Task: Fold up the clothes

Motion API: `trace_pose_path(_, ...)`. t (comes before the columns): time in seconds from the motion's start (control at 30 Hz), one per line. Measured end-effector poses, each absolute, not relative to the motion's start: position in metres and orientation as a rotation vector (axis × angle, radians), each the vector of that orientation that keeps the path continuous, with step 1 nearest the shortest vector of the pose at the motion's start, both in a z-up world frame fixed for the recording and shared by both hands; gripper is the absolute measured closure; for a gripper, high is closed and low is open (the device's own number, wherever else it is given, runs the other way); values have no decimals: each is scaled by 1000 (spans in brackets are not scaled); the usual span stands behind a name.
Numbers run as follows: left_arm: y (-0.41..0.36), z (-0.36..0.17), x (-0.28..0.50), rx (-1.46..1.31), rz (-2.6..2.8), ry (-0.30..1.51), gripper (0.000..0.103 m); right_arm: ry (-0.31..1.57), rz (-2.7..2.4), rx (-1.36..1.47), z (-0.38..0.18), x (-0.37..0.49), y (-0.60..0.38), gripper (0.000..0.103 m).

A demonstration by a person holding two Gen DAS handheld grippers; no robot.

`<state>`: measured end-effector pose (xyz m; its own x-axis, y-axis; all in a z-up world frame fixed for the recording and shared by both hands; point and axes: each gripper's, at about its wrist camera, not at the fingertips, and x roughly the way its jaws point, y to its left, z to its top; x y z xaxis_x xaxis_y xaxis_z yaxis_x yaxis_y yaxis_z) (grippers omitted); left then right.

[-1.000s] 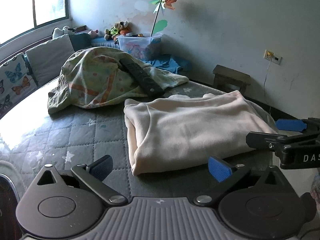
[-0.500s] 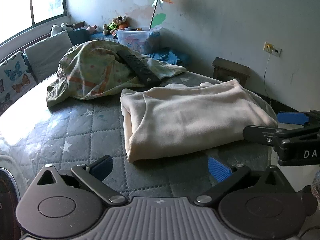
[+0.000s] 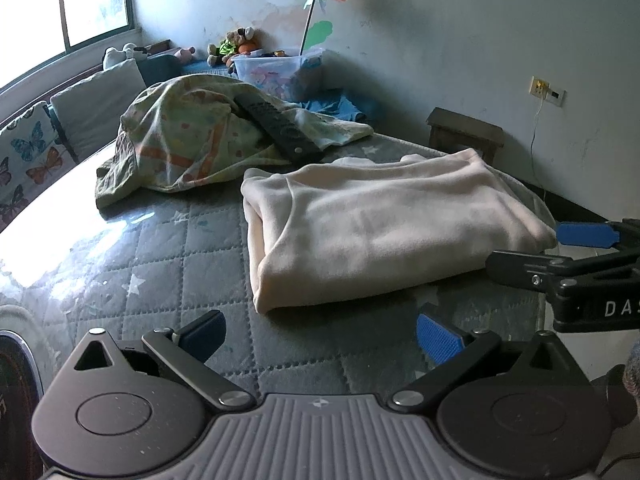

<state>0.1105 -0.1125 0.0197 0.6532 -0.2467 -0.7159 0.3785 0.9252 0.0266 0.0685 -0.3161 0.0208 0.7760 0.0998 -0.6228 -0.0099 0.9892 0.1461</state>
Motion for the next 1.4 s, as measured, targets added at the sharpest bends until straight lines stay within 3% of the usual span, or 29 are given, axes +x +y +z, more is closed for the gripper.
trace_pose_path(1.4,-120,8,104,211,-367,817,0,710,58,137,13,67,-314,0)
